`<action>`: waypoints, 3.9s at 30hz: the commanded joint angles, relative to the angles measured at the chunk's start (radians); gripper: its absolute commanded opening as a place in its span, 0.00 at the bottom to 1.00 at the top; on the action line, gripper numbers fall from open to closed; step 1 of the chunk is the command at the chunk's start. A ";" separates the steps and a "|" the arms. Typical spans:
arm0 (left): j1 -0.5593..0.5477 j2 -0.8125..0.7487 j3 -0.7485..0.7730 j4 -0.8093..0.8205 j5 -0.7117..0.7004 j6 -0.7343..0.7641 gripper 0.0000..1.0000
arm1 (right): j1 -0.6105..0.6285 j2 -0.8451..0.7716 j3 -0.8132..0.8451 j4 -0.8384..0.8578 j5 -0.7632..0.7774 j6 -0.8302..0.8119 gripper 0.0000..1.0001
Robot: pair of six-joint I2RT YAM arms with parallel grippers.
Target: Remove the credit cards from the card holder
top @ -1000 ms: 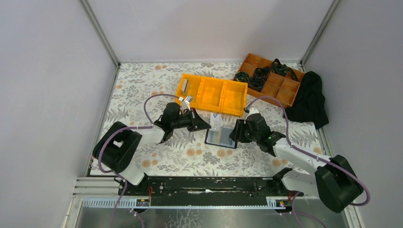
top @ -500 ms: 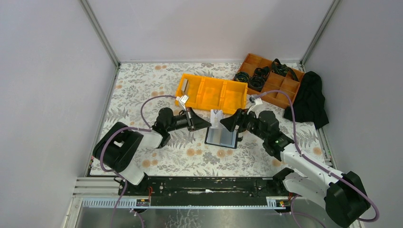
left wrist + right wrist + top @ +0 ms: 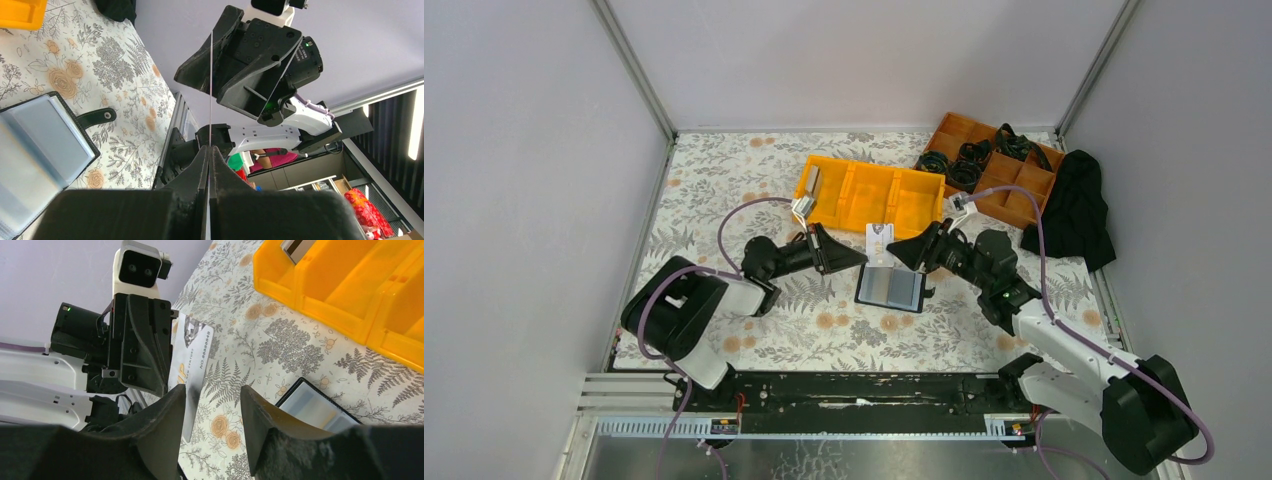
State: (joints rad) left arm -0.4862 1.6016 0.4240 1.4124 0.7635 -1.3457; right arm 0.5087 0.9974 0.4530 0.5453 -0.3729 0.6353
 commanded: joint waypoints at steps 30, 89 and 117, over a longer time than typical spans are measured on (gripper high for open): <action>0.036 0.101 -0.008 0.119 0.036 -0.024 0.00 | -0.006 0.127 0.089 0.079 -0.124 -0.019 0.00; 0.093 -0.806 -0.050 -1.156 -0.765 0.615 0.57 | 0.192 0.770 1.060 -0.542 0.283 -0.252 0.00; 0.022 -0.618 -0.093 -0.453 -0.244 0.492 0.54 | 0.186 0.031 0.395 -0.356 -0.065 -0.154 0.00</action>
State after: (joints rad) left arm -0.4492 0.9714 0.3542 0.8268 0.4805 -0.8444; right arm 0.6975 1.0904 0.8505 0.1192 -0.3874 0.4614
